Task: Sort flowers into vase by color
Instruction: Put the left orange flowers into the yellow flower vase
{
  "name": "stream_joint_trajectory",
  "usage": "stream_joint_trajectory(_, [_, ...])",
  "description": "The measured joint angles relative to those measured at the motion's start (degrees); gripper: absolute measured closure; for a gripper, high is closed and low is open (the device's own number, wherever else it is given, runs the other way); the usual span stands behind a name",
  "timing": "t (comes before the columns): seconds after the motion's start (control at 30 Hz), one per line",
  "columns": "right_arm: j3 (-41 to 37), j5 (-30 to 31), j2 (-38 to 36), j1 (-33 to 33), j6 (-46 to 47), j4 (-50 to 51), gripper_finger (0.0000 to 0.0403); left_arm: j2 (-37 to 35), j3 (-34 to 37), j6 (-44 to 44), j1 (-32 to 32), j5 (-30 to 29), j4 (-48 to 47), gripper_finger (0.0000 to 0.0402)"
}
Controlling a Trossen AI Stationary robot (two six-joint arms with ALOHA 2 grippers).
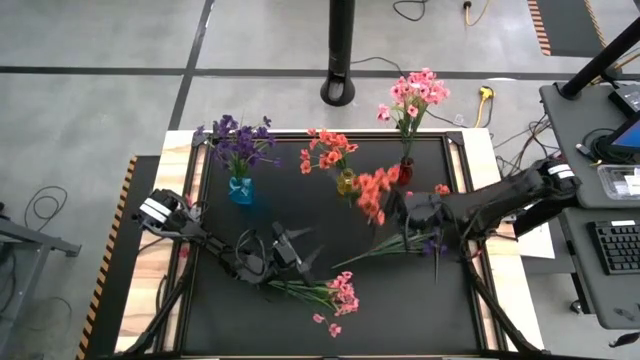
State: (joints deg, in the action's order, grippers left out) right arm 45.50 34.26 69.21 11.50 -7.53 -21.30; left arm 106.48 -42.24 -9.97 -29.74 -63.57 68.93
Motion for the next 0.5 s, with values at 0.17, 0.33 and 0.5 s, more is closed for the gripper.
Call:
stream_joint_trajectory(0.17, [-0.02, 0.39, -3.58, -5.69, -0.02, 2.60, 0.0385, 0.00, 0.02, 0.08, 0.00, -1.50, -1.12, 0.0164])
stream_joint_trajectory(0.33, [-0.02, 0.19, -3.37, -11.46, -0.04, 2.57, 0.0385, 0.00, 0.07, 0.83, 0.00, -2.02, -3.11, 0.0170])
stream_joint_trajectory(0.5, [-0.02, -0.18, -1.17, -15.77, 0.04, 2.72, 0.0385, 0.00, 0.08, 1.50, 0.00, -2.04, -3.47, 0.0173])
